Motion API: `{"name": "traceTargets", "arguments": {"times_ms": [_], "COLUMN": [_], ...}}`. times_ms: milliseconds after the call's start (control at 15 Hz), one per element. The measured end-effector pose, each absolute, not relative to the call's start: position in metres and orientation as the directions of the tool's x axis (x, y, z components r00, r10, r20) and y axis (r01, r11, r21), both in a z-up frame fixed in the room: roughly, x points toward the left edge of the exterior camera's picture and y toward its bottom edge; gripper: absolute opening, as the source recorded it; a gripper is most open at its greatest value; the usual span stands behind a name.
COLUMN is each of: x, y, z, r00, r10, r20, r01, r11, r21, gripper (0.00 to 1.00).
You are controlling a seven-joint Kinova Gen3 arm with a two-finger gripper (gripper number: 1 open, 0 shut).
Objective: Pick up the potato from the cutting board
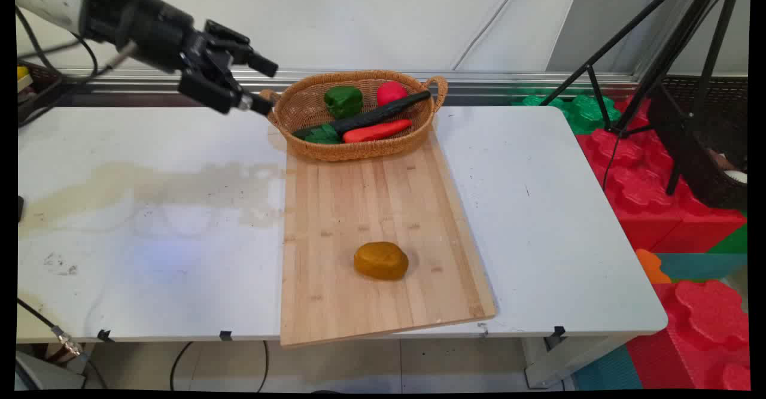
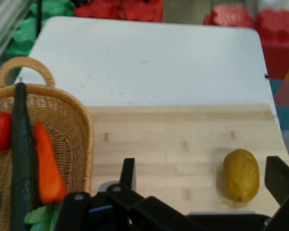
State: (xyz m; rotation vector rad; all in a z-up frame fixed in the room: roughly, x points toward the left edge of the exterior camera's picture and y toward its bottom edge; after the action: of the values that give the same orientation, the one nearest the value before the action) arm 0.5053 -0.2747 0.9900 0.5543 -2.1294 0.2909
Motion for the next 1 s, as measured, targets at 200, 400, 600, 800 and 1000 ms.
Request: {"name": "traceTargets", "arguments": {"times_ms": [200,400,600,800,1000], "x": [0.484,0.458,0.427,0.4,0.379], "y": [-0.275,-0.275,-0.273,-0.271,-0.273], "z": [0.976,0.958,0.934,0.909,0.888], "r00": [-0.556,-0.6,-0.648,-0.69,-0.721], "r10": [-0.24,-0.212,-0.184,-0.163,-0.142], "r20": [0.796,0.772,0.739,0.706,0.679], "r01": [-0.442,-0.395,-0.334,-0.284,-0.251], "r11": [0.896,0.917,0.941,0.957,0.966], "r21": [-0.039,-0.055,-0.058,-0.057,-0.065], "gripper": [1.0,1.0,1.0,1.0,1.0]}}
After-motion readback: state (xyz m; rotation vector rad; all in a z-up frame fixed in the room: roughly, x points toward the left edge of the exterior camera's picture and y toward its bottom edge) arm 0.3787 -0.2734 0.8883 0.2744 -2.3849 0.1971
